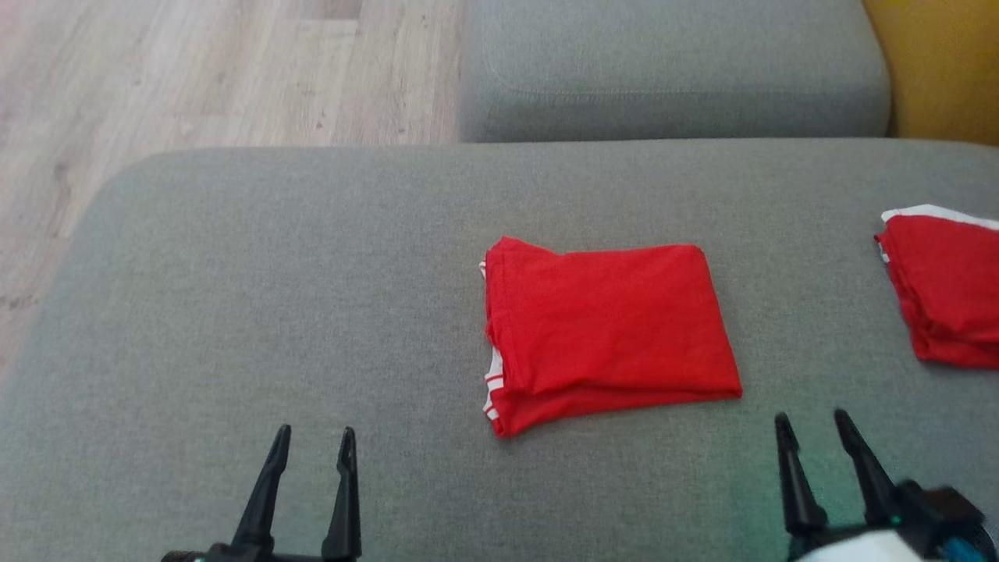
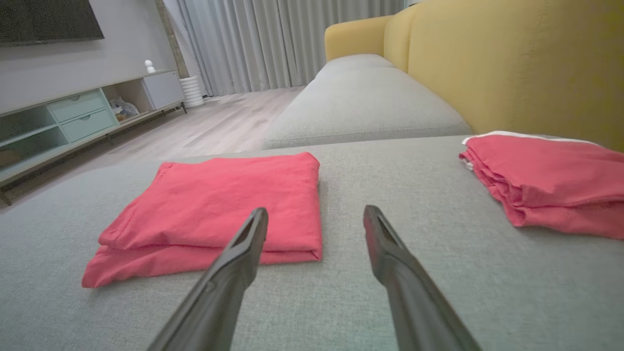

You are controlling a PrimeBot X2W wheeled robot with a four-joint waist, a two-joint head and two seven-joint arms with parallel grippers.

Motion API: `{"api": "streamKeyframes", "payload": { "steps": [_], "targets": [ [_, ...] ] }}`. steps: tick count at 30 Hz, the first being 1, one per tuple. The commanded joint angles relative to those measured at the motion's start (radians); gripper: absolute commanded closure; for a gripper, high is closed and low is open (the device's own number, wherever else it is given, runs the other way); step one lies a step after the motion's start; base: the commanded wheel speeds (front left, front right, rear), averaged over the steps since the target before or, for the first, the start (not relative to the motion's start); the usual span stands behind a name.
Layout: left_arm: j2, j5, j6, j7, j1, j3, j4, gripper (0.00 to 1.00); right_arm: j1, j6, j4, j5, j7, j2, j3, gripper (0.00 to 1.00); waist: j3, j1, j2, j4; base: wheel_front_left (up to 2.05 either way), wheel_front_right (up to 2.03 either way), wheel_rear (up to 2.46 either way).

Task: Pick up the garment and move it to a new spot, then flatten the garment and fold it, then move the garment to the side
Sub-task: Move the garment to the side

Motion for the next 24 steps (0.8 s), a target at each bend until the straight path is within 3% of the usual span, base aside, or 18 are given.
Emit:
{"api": "streamKeyframes", "payload": {
  "steps": [1, 9, 20, 21, 22, 24],
  "targets": [
    [-0.008, -0.003, 0.006, -0.006, -0.044, 0.022, -0.039, 0.0, -0.078, -0.001, -0.018, -0.005, -0.014, -0.018, 0.032, 0.0, 0.015, 0.0, 0.0, 0.0, 0.0, 0.0, 0.0],
    [-0.008, 0.01, 0.009, -0.006, -0.104, -0.023, -0.061, 0.0, -0.274, -0.001, 0.148, 0.033, -0.008, -0.06, 0.066, 0.0, 0.124, 0.0, 0.0, 0.012, 0.0, 0.0, 0.0],
    [-0.008, 0.013, 0.022, -0.006, -0.175, -0.069, -0.047, 0.0, -0.52, -0.001, 0.386, 0.217, 0.213, -0.136, 0.19, 0.0, 0.205, 0.0, 0.0, 0.042, 0.0, 0.0, 0.0],
    [-0.008, 0.011, 0.024, -0.006, -0.178, -0.072, -0.046, 0.0, -0.529, -0.001, 0.4, 0.247, 0.229, -0.138, 0.212, 0.53, 0.208, 0.0, 0.0, 0.043, 0.0, 0.0, 0.0],
    [-0.008, 0.01, 0.026, -0.006, -0.18, -0.076, -0.044, 0.0, -0.537, -0.001, 0.408, 0.271, 0.237, -0.144, 0.234, 1.0, 0.211, 0.0, 0.0, 0.043, 0.0, 0.0, 0.0],
    [-0.008, 0.009, 0.031, -0.006, -0.184, -0.08, -0.043, 0.0, -0.555, -0.001, 0.42, 0.303, 0.225, -0.163, 0.257, 1.0, 0.216, 0.0, 0.0, 0.039, 0.0, 0.0, 0.0]
  ]
}}
